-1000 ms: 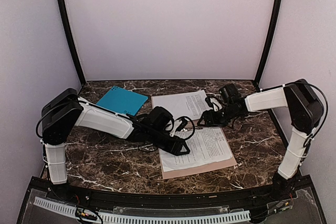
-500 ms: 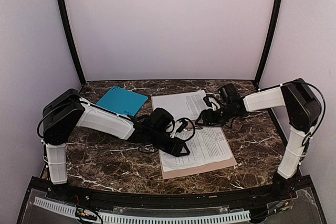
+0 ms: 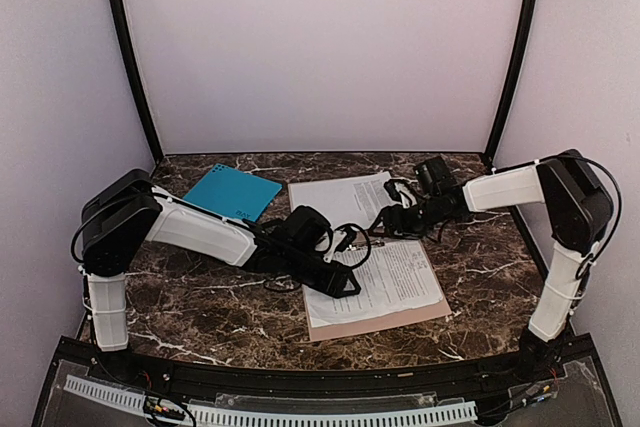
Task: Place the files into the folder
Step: Close the spring clip on the folder.
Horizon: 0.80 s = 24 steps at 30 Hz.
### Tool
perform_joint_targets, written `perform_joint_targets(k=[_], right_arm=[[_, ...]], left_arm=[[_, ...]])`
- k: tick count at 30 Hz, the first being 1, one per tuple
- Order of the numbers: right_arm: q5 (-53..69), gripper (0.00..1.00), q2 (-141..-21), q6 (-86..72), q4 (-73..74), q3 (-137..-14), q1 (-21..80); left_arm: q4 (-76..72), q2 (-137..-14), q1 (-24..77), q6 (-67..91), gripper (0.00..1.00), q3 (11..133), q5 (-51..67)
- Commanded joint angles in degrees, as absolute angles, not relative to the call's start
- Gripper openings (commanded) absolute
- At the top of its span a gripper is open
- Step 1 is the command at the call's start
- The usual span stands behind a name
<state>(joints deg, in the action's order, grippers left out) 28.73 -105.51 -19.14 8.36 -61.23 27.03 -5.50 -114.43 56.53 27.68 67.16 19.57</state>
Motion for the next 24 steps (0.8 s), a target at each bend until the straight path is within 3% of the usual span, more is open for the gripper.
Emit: perform_joint_targets(k=[1, 12, 24], right_arm=[[29.4, 0.74, -102.7, -19.9, 7.8, -62.9, 28.6], [30.7, 0.73, -102.1, -20.7, 8.5, -64.2, 33.1], [26.2, 0.75, -95.6, -17.3, 12.6, -59.4, 30.5]], left_arm=[[-3.8, -114.7, 56.8, 27.9, 0.55, 66.7, 18.6], [-3.5, -114.9, 56.8, 28.0, 0.55, 66.8, 18.1], [-3.0, -114.8, 56.8, 28.0, 0.55, 67.7, 18.0]])
